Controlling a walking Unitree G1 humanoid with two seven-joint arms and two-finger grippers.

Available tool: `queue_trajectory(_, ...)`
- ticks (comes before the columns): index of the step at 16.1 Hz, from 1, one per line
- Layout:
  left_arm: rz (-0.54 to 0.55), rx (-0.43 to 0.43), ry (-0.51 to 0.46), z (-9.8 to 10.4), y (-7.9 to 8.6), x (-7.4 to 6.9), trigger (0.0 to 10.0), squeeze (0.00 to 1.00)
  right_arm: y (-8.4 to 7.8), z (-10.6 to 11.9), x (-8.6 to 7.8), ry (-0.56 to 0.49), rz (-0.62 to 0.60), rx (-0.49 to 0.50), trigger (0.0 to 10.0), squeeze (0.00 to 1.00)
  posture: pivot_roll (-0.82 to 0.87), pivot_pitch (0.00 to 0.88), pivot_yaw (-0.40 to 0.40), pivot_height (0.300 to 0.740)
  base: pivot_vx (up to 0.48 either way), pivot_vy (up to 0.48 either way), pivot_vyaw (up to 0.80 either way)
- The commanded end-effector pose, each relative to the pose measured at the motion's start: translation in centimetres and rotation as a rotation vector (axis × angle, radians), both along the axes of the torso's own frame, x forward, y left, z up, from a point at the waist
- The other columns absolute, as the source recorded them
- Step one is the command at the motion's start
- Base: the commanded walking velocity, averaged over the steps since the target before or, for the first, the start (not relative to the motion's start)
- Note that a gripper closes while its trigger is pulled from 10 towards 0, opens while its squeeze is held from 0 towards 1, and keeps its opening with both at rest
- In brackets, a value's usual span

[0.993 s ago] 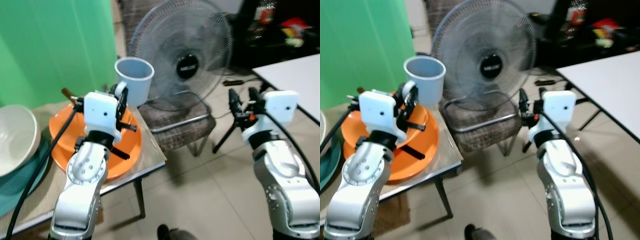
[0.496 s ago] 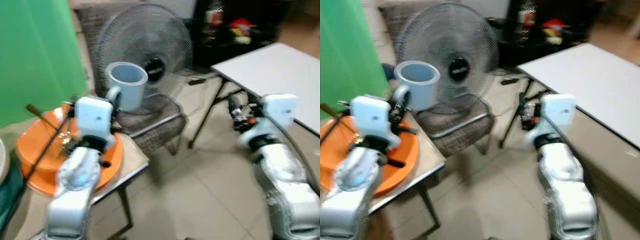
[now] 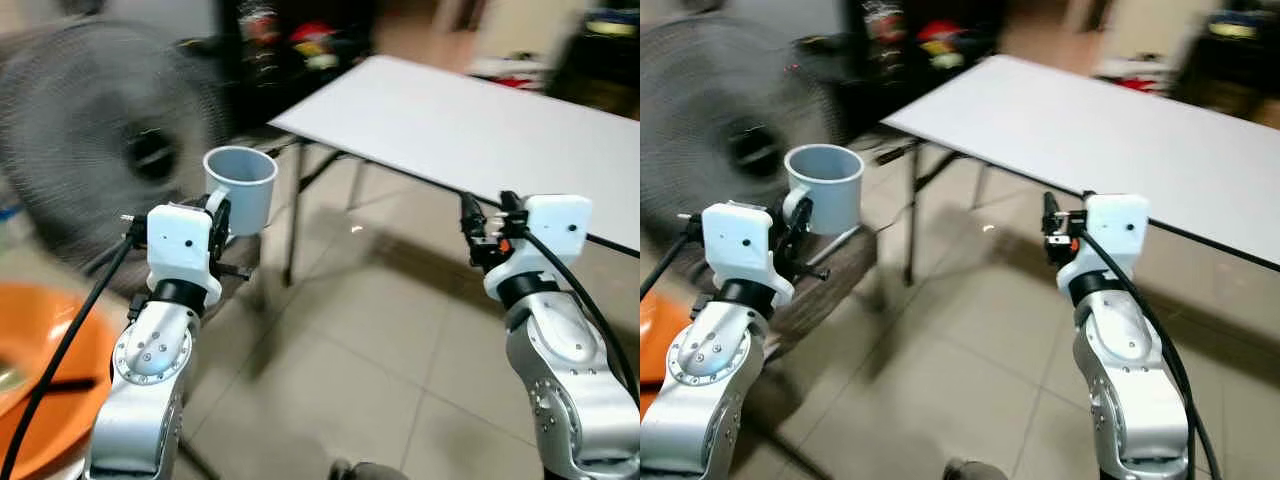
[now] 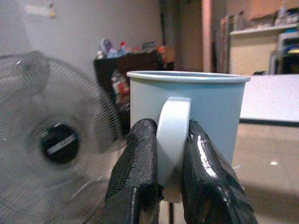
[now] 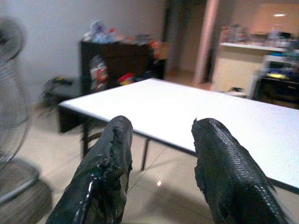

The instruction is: Setting the table

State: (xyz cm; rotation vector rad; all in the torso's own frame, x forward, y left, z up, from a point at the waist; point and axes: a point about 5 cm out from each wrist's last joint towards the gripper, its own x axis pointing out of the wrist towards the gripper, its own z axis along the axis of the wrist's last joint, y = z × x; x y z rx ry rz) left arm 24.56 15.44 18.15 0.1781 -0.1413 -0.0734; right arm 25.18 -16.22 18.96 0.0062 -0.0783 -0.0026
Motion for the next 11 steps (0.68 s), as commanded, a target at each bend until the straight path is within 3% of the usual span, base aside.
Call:
queue_trajectory(1, -0.012, -0.007, 0.012, -0.1, -0.3, -0.2, 10.0, 0.0, 0.3, 0.3, 0.1, -0.01, 0.015, 0.004, 10.0, 0.0, 0.06, 0.0, -0.029, 0.74, 0.0, 0.0, -0.8)
queue_trajectory(4, 0.017, -0.028, 0.031, -0.5, 0.2, -0.6, 10.0, 0.0, 0.8, -0.6, 0.8, 0.026, 0.06, -0.021, 10.0, 0.0, 0.09, 0.0, -0.078, 0.74, 0.0, 0.0, -0.8)
queue_trajectory(6, 0.056, -0.051, 0.047, -1.0, 0.9, -1.2, 10.0, 0.0, 1.8, -1.3, 1.2, 0.054, 0.129, -0.107, 10.0, 0.0, 0.08, 0.0, -0.072, 0.74, 0.0, 0.0, -0.8)
queue_trajectory(9, 0.048, -0.051, 0.072, -1.5, 1.1, -1.6, 10.0, 0.0, 2.4, -2.3, 1.0, 0.119, 0.186, -0.073, 10.0, 0.0, 0.08, 0.0, -0.083, 0.74, 0.08, 0.0, 0.0)
queue_trajectory(11, 0.064, -0.043, 0.078, -1.6, 1.4, -1.4, 10.0, 0.0, 2.5, -1.7, 1.2, 0.061, 0.159, -0.141, 10.0, 0.0, 0.07, 0.0, -0.078, 0.74, 0.27, 0.0, 0.0)
